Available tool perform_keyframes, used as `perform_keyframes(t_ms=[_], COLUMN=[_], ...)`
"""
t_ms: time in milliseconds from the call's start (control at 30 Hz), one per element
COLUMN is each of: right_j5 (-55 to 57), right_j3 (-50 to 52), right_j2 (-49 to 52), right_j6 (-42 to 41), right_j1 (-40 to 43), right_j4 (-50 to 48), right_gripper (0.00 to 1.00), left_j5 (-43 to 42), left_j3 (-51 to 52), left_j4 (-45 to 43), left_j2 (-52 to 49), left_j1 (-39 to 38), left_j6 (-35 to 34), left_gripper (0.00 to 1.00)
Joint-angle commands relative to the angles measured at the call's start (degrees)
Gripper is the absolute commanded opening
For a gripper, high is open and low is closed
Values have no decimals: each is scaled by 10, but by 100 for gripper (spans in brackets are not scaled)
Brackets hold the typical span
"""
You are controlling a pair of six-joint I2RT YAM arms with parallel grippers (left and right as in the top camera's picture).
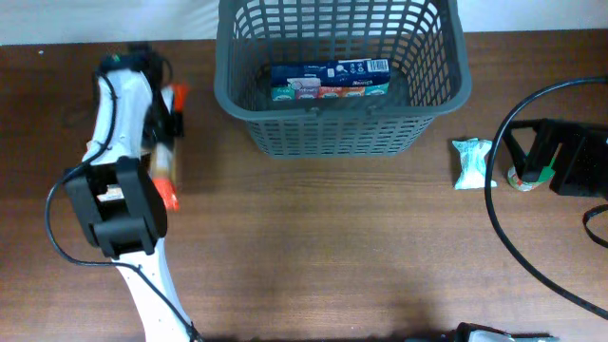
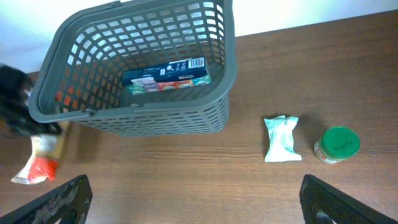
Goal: Pack container
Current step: 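Move the left gripper to the orange pasta package and grasp it, then carry the pasta package into the basket and release it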
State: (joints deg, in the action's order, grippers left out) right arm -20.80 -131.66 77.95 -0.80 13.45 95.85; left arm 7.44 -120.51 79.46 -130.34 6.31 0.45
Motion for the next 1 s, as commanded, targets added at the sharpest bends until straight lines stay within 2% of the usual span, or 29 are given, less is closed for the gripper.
perform_keyframes(t_ms=[0,200,300,400,500,633,767,967], right_j5=[5,5,5,5,5,5,5,5], right_j3=[1,1,1,1,1,1,1,1], right_j2=[0,0,0,0,0,0,0,0], right_j6=[8,8,8,8,8,8,8,8], right_j1=[-3,-3,-3,-3,-3,-3,-3,-3], right_j4=[0,0,0,0,0,4,9,8], right_gripper=[100,100,100,100,100,100,100,100], left_j5=[5,-28,-87,-129,-132,-133,-133,-156], left_j3=[-167,-400,-478,-532,-541,-520,-469,-394], left_j4=[28,28,12,-2,-31,-80,-123,-156], left_j2=[37,50,51,51,51,39,13,-67], left_j1=[-7,-44,-76,-131,-189,-264,-295,-312], left_j6=[31,149,250,399,511,627,670,671], left_gripper=[2,2,2,2,2,2,2,2])
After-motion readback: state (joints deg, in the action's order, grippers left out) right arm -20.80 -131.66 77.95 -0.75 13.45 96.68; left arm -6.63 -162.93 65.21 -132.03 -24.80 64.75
